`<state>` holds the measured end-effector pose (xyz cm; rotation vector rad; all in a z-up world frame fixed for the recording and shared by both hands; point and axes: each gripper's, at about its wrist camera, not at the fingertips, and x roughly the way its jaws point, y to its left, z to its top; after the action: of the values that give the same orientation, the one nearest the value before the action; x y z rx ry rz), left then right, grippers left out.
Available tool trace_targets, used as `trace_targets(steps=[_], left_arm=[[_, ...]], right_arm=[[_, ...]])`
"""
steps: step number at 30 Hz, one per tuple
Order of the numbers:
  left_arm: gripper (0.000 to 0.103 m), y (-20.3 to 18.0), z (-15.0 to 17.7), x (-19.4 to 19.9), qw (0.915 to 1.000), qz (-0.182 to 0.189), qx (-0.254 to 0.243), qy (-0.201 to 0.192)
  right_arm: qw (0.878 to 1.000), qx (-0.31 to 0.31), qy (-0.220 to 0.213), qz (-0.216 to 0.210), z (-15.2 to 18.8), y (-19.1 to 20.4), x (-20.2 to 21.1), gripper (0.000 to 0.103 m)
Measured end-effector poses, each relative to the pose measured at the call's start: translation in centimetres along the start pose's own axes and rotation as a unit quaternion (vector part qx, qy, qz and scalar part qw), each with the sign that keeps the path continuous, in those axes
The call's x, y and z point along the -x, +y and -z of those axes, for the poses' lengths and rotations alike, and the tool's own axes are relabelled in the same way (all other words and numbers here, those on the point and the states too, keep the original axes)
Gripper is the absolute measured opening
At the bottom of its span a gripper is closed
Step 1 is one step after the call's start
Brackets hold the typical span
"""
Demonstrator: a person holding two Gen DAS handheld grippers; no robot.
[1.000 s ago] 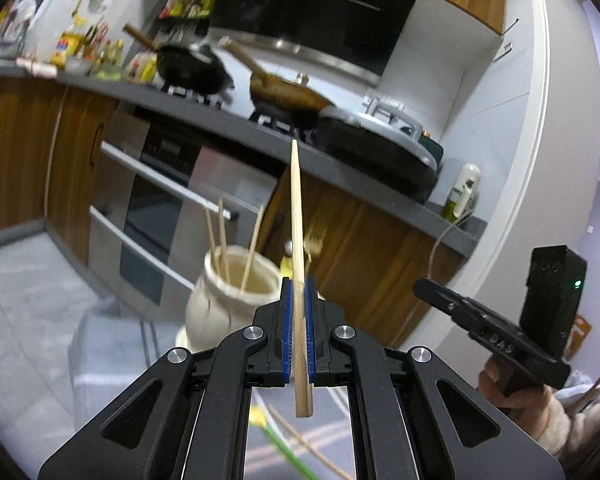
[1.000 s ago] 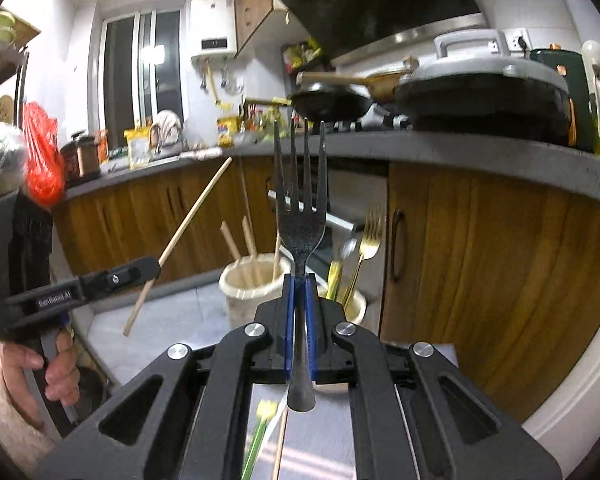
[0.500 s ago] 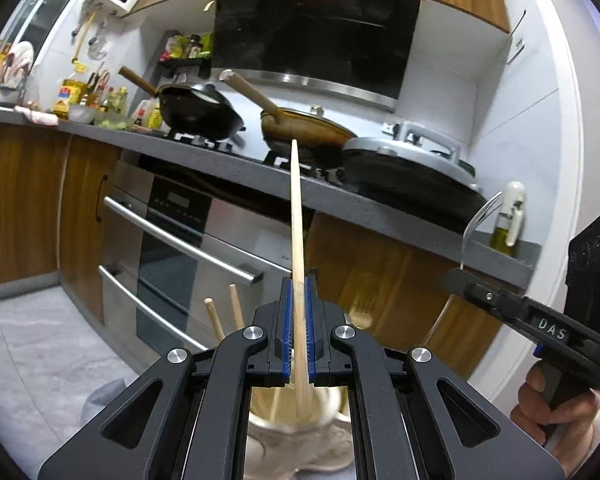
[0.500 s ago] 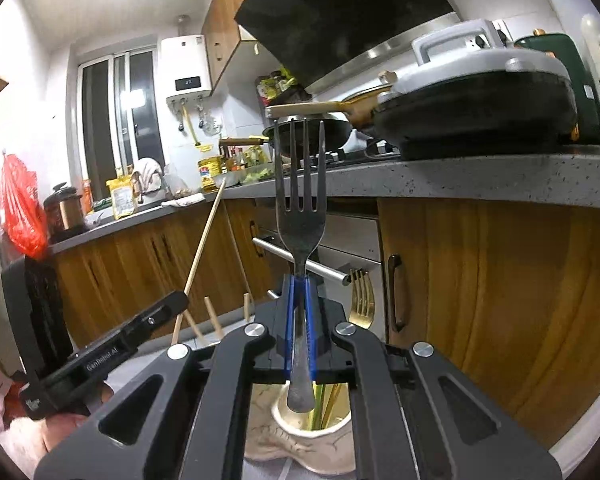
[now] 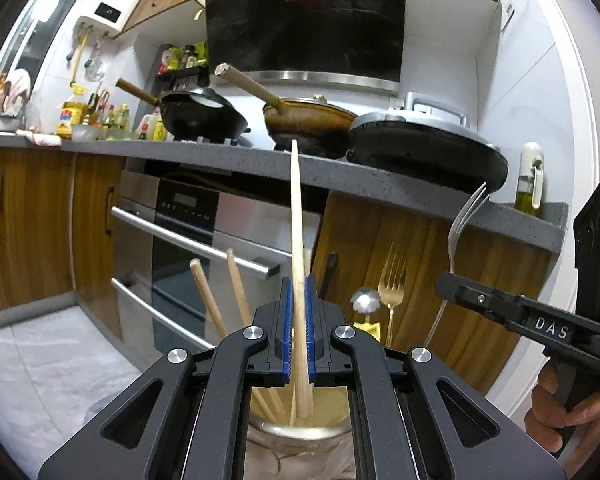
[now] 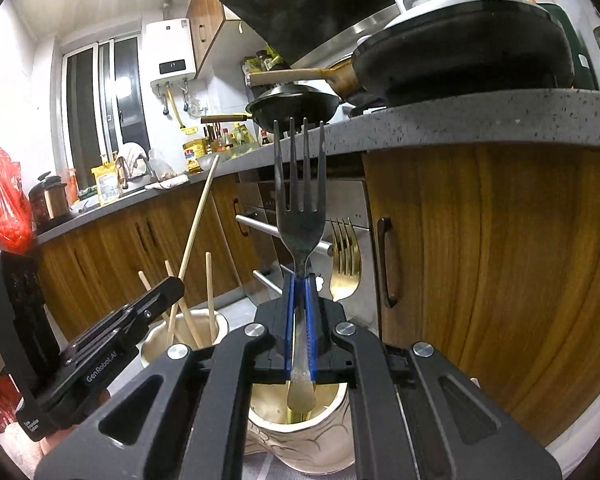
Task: Organize utensils
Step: 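Lift the silver fork and chopstick up over the ceramic holder with both tools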
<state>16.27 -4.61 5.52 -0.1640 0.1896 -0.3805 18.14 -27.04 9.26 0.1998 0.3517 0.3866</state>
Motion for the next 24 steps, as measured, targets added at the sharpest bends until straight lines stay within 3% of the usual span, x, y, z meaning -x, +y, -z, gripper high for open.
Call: trace_targets(steps=[24], left_arm=[[0.008, 0.9, 1.3, 0.7, 0.9988, 0.001, -0.012, 0.047]], right_arm=[[0.999, -0.009, 0.048, 0.008, 1.6, -0.6, -1.4, 0.005]])
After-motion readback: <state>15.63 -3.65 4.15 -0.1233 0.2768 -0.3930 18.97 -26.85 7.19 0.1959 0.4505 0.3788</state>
